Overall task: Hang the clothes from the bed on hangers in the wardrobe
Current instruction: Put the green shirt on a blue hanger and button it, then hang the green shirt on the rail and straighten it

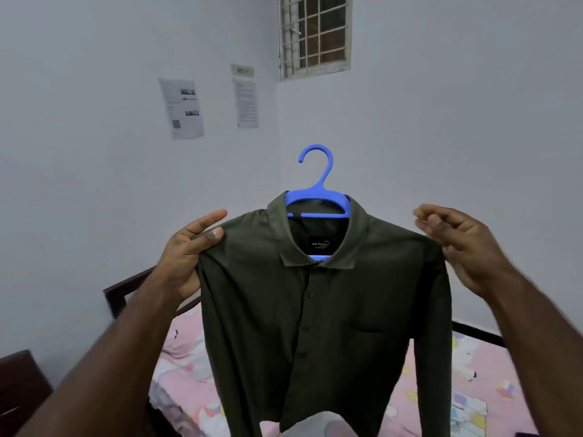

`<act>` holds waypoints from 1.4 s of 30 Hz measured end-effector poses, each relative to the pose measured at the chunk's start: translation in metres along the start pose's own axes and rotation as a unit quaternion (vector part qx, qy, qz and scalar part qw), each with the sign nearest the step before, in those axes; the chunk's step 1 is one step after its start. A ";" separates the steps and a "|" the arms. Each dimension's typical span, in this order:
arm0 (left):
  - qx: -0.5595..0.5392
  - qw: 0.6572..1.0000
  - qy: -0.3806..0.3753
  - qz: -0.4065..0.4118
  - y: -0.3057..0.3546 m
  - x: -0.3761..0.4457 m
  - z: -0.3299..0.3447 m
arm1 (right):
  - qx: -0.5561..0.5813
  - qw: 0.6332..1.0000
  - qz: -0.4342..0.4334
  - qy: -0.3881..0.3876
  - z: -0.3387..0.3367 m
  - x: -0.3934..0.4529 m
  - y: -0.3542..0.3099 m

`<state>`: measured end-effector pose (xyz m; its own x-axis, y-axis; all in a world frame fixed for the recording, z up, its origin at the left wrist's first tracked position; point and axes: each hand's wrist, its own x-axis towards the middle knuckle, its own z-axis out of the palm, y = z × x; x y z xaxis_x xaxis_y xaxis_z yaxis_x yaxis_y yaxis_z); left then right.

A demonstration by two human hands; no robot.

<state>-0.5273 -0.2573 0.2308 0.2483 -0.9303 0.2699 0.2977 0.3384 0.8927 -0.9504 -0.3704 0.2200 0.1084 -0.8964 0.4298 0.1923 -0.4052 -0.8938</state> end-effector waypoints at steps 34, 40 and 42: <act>0.188 0.934 0.302 0.046 0.150 -0.404 -0.031 | 0.212 0.887 0.071 -0.403 0.189 -0.101 -0.049; 0.185 0.891 0.397 0.121 0.170 -0.483 -0.039 | 0.228 0.857 0.056 -0.458 0.243 -0.143 -0.067; 0.169 0.875 0.428 0.147 0.177 -0.508 -0.040 | 0.220 0.844 0.060 -0.485 0.261 -0.161 -0.074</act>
<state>-0.5639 0.2808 0.2369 0.9117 -0.3133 0.2656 -0.1493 0.3497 0.9249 -0.7278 -0.1496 0.2505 0.8598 -0.2710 0.4327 0.4433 -0.0242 -0.8960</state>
